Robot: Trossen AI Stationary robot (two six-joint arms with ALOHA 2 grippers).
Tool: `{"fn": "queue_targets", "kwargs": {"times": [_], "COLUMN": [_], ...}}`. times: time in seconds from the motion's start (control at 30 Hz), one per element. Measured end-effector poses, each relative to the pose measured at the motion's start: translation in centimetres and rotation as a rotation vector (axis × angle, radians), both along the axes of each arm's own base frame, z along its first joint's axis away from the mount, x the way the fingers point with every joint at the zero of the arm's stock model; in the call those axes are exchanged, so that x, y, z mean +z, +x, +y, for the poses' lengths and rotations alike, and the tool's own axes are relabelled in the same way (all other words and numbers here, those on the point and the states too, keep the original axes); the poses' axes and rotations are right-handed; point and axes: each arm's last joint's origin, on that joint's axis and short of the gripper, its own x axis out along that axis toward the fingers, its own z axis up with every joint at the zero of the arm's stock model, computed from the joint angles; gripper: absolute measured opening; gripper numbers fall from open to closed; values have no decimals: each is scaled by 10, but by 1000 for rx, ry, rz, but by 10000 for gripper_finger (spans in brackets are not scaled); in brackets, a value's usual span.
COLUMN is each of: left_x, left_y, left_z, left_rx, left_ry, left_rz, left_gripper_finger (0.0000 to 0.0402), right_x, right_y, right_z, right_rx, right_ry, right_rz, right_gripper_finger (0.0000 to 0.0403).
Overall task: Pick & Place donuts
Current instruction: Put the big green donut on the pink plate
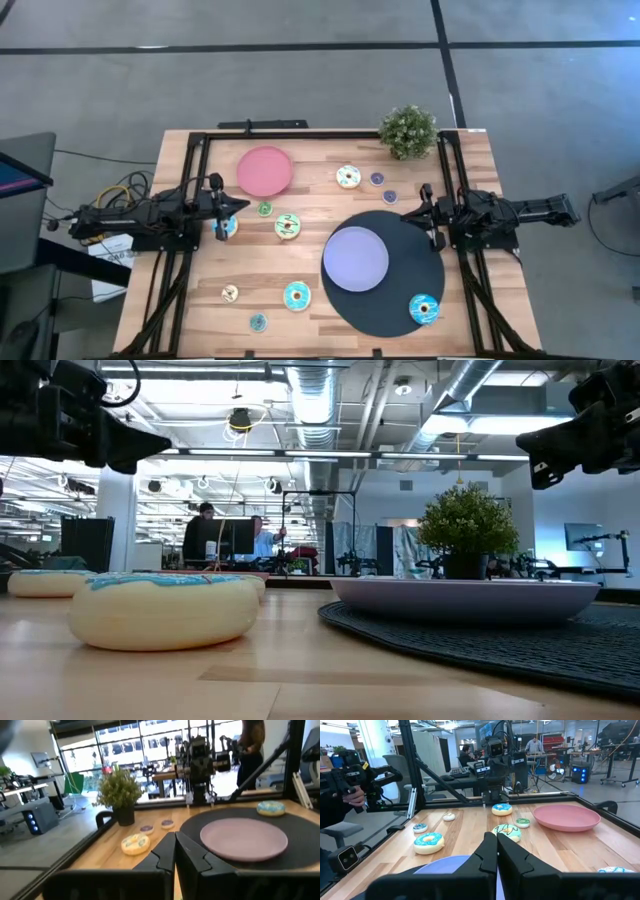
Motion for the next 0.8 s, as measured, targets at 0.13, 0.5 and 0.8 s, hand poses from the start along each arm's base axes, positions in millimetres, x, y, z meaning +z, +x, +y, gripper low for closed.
{"fn": "queue_targets", "kwargs": {"times": [0.13,0.5,0.8], "left_x": [7,6,21], "left_y": [-1,11,38], "left_z": [1,5,5], "left_rx": [25,178,134], "left_ry": [44,14,-128], "left_rz": [-61,67,206], "left_gripper_finger": [3,143,285], "right_x": [0,0,0], "right_y": [0,0,0], "right_z": [0,0,0], "right_rx": [0,0,0], "right_ry": [0,0,0], "right_rz": [0,0,0], "right_gripper_finger": [0,0,0]}}
